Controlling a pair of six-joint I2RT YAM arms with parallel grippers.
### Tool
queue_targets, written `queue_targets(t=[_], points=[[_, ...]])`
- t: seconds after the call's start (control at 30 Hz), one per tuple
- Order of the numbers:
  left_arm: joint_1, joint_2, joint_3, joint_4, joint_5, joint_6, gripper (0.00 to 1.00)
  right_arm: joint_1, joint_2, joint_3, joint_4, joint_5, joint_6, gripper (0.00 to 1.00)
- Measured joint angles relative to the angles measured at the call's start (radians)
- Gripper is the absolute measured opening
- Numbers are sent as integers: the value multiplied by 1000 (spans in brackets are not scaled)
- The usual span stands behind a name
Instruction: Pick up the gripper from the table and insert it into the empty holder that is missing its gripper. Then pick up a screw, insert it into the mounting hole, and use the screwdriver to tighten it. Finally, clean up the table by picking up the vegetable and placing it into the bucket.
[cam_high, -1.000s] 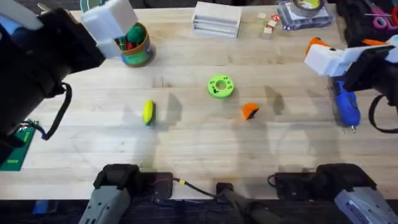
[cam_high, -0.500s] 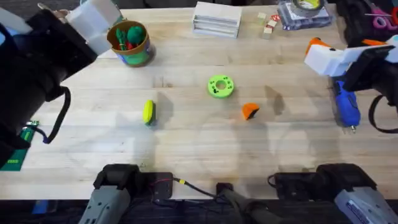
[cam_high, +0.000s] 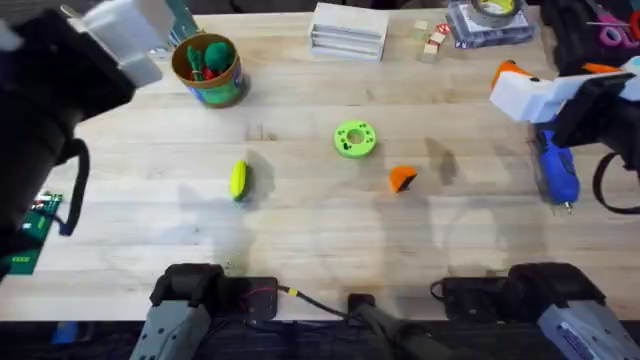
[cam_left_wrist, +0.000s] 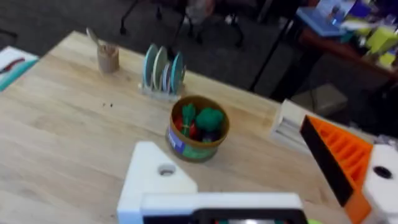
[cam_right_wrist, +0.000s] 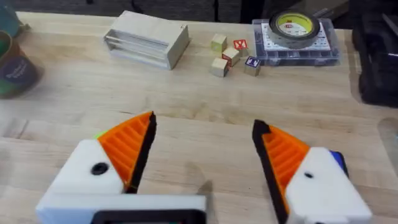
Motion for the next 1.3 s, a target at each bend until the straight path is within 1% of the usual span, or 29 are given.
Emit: queue_targets(t=[0.03,0.23,0.4,0.43,0.6,0.67,0.8,0.83,1.17,1.3], points=[[0,-110,-100,127,-3,9,993,0,0,0,0,0,0,991],[0,-252,-323,328,7,12,993,0,0,0,0,0,0,992],[0,-362,-514,497,36,12,993,0,0,0,0,0,0,992],[0,-420,-616,604,58,11,993,0,0,0,0,0,0,991],[0,-496,-747,732,74,11,993,0,0,0,0,0,0,991],[0,-522,-788,767,77,10,992,0,0,0,0,0,0,991],[0,-575,-849,789,79,5,993,0,0,0,0,0,0,992],[0,-588,-876,812,80,0,993,0,0,0,0,0,0,992],[0,-587,-887,816,80,-1,993,0,0,0,0,0,0,991],[0,-588,-936,838,89,-18,992,0,0,0,0,0,0,992]])
